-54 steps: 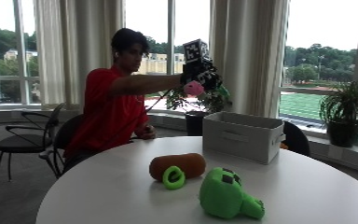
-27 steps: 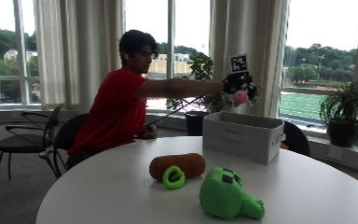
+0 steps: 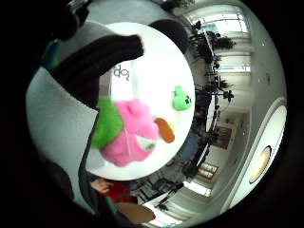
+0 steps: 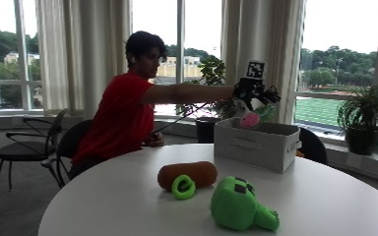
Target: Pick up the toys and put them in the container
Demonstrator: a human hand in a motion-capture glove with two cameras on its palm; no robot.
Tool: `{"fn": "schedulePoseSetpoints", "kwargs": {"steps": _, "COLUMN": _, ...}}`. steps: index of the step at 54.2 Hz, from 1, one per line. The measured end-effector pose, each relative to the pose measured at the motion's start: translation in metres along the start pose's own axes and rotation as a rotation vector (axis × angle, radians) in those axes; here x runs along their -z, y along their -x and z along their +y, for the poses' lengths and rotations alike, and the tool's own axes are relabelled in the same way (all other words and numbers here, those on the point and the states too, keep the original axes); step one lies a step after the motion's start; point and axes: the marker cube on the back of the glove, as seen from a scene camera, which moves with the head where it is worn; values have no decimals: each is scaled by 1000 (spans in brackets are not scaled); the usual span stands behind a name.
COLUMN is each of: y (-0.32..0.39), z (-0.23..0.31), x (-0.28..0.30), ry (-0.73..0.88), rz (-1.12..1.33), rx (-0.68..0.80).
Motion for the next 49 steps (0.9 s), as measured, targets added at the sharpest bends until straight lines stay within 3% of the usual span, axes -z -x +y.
{"fn": "schedulePoseSetpoints", "kwargs": {"steps": 9, "y": -14, "z": 10, "x": 13, "ry": -40, "rz": 23, "rx": -44}}
{"fn": "schedulePoseSetpoints", "kwargs": {"steps": 15, "y": -13, "z": 23, "x": 25, "ry": -86, "rz": -47, "rx": 62}}
{"fn": "schedulePoseSetpoints", "kwargs": {"steps": 19, "y": -18, "z": 27, "x": 26, "ry": -92, "rz": 33, "rx": 19}}
{"fn": "schedulePoseSetpoints", "kwargs": {"steps": 25, "y": -16, "z": 39, "x": 38, "ry": -119, "rz": -190, "rx": 140}}
{"fn": "schedulePoseSetpoints", "kwargs": {"steps": 30, "y": -46, "z": 38, "x": 29, "ry": -131, "rz": 44, "rx": -29}}
{"fn": "schedulePoseSetpoints", "kwargs": {"steps": 33, "y": -35, "z": 45, "x": 31, "ry": -129, "rz": -10, "rx": 24}}
{"fn": "schedulePoseSetpoints", "kwargs": {"steps": 37, "y": -50, "z": 49, "x": 30, "ry": -132, "rz": 69, "rx": -90}}
{"fn": "schedulePoseSetpoints", "kwargs": {"steps": 43, "y": -37, "z": 73, "x": 39, "ry": -130, "rz": -144, "rx": 154}}
{"fn": "schedulePoseSetpoints", "kwargs": {"steps": 47, "y": -88, "z": 74, "x": 29, "ry": -134, "rz": 100, "rx": 66}}
{"fn": "schedulePoseSetpoints", "kwargs": {"steps": 49, "y": -132, "z": 80, "x": 24, "ry": -135, "rz": 200, "rx": 193}}
